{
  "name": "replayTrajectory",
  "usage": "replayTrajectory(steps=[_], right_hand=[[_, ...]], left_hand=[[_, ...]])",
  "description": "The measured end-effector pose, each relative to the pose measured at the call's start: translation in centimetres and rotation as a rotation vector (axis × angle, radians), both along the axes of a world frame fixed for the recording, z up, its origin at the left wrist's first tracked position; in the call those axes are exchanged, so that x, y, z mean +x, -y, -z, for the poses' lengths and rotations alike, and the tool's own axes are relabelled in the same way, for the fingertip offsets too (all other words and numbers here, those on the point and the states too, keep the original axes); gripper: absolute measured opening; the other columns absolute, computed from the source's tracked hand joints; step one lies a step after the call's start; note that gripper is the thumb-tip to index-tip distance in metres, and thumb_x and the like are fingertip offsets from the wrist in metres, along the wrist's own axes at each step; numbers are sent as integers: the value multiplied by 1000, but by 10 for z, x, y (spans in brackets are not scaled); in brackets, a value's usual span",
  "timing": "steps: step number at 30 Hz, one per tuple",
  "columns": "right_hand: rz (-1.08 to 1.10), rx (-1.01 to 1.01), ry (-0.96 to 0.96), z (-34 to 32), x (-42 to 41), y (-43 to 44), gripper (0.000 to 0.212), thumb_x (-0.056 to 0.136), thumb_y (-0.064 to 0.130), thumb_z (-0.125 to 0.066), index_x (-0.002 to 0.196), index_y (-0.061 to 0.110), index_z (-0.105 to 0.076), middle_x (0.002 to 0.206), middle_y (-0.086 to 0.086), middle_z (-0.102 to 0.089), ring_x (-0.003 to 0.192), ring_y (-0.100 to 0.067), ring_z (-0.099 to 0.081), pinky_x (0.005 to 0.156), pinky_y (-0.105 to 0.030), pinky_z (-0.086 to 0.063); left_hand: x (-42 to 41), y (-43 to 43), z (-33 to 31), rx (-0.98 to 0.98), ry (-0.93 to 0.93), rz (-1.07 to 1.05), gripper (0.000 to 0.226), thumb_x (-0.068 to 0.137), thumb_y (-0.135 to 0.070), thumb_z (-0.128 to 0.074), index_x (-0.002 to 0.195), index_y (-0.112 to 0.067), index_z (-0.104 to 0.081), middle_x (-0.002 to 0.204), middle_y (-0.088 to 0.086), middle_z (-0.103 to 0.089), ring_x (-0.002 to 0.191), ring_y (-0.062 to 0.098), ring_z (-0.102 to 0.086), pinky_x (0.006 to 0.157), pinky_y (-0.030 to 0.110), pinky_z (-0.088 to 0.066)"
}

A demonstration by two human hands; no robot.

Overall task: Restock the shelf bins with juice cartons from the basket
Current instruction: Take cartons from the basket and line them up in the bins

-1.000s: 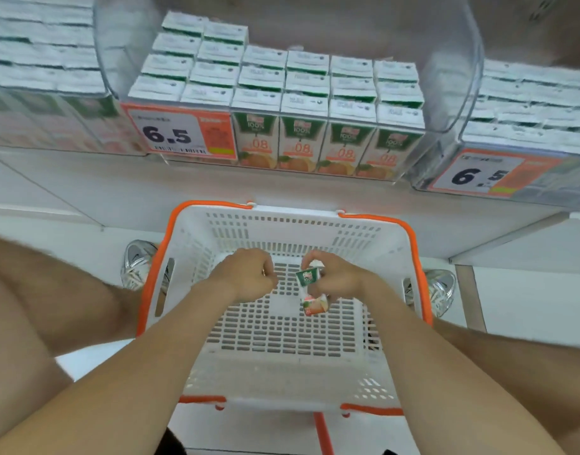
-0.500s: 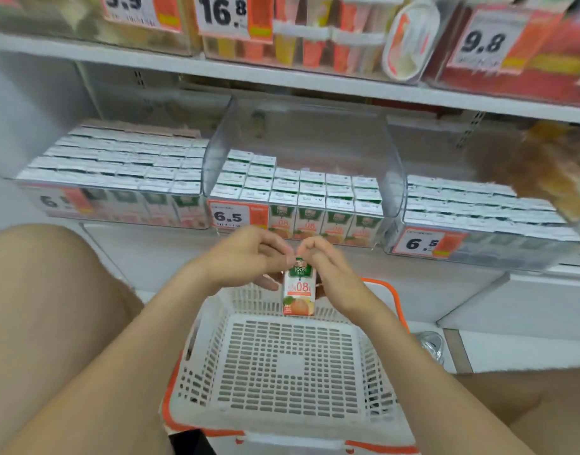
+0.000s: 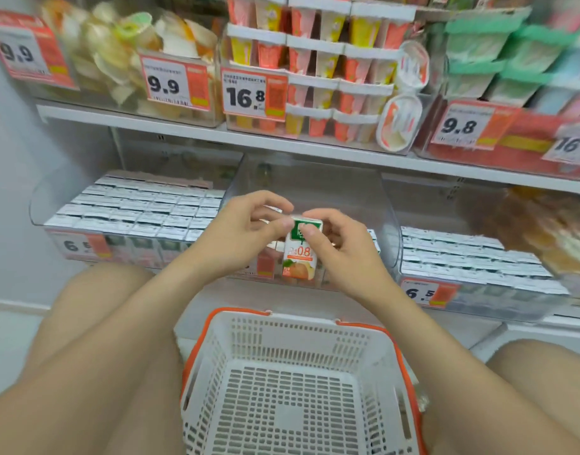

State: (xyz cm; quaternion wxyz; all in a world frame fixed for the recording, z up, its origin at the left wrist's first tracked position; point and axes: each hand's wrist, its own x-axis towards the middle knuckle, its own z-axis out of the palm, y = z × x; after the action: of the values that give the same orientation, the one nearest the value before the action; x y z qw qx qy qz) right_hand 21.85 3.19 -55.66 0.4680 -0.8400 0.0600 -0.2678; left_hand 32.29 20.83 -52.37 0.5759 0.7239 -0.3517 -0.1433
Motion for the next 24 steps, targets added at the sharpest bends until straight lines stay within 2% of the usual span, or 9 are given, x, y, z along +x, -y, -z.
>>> replayTrajectory(steps=[2, 4, 7, 10, 12, 17, 19, 22, 24], right_hand=[[69, -22, 42, -7, 11, 10, 19, 102, 30, -65, 120, 24, -67, 95, 4, -75, 84, -12, -70, 75, -40, -59], [120, -66, 70, -14, 21, 23, 21, 103, 29, -63, 123, 22, -63, 96, 7, -74, 80, -5, -67, 73, -27, -54], [102, -259, 38, -15, 37, 47, 25, 103, 25, -62, 126, 22, -53, 109, 9, -68, 88, -5, -65, 74, -19, -48], [58, -428, -30, -5, 58, 71, 26, 103, 21, -60, 127, 19, -50, 115, 5, -63, 92, -12, -59, 77, -28, -45], [46, -509, -105, 3, 74, 80, 26, 103, 18, -60, 127, 17, -49, 117, 3, -61, 95, -16, -56, 77, -34, -43], [35, -507, -270, 23, 116, 84, 26, 104, 19, -59, 127, 14, -50, 108, -3, -60, 97, -24, -55, 76, -32, -35], [-5, -471, -394, 28, 128, 81, 24, 108, 26, -51, 129, 17, -52, 103, -2, -60, 97, -24, -55, 78, -32, -37], [-18, -452, -493, 29, 138, 80, 29, 112, 27, -39, 131, 17, -58, 95, 5, -57, 100, -23, -52, 81, -31, -38], [-33, -428, -549, 28, 141, 83, 28, 111, 23, -38, 130, 21, -58, 90, 9, -57, 92, -23, -54, 75, -30, -39]], left_hand=[[17, 8, 0, 34, 153, -56, 19, 108, -27, -55, 120, -20, -68, 105, -3, -76, 96, 13, -74, 76, 32, -64], [34, 13, 0, 175, 389, -150, 23, 109, -29, -50, 123, -22, -67, 110, -10, -72, 102, 5, -67, 88, 25, -55], [53, 19, 12, 417, 579, -132, 30, 105, -29, -54, 133, -21, -62, 131, -3, -63, 124, 15, -57, 106, 33, -46], [58, 25, 32, 678, 579, 0, 45, 102, -43, -58, 142, -24, -54, 146, 0, -48, 139, 23, -42, 115, 43, -39], [58, 31, 35, 755, 592, 58, 58, 98, -58, -58, 147, -28, -48, 153, 0, -39, 144, 26, -34, 118, 48, -35], [59, 44, 33, 961, 563, 72, 93, 89, -75, -57, 162, -31, -20, 169, 4, -16, 155, 33, -16, 122, 54, -24], [59, 44, 37, 1018, 516, 88, 92, 91, -76, -54, 163, -31, -18, 169, 6, -14, 153, 37, -19, 120, 56, -25], [57, 40, 40, 933, 563, 97, 74, 94, -69, -56, 154, -32, -33, 156, 5, -30, 142, 33, -31, 116, 53, -35], [54, 35, 40, 880, 613, 70, 61, 95, -65, -60, 143, -30, -43, 141, 2, -39, 131, 27, -36, 110, 48, -39]])
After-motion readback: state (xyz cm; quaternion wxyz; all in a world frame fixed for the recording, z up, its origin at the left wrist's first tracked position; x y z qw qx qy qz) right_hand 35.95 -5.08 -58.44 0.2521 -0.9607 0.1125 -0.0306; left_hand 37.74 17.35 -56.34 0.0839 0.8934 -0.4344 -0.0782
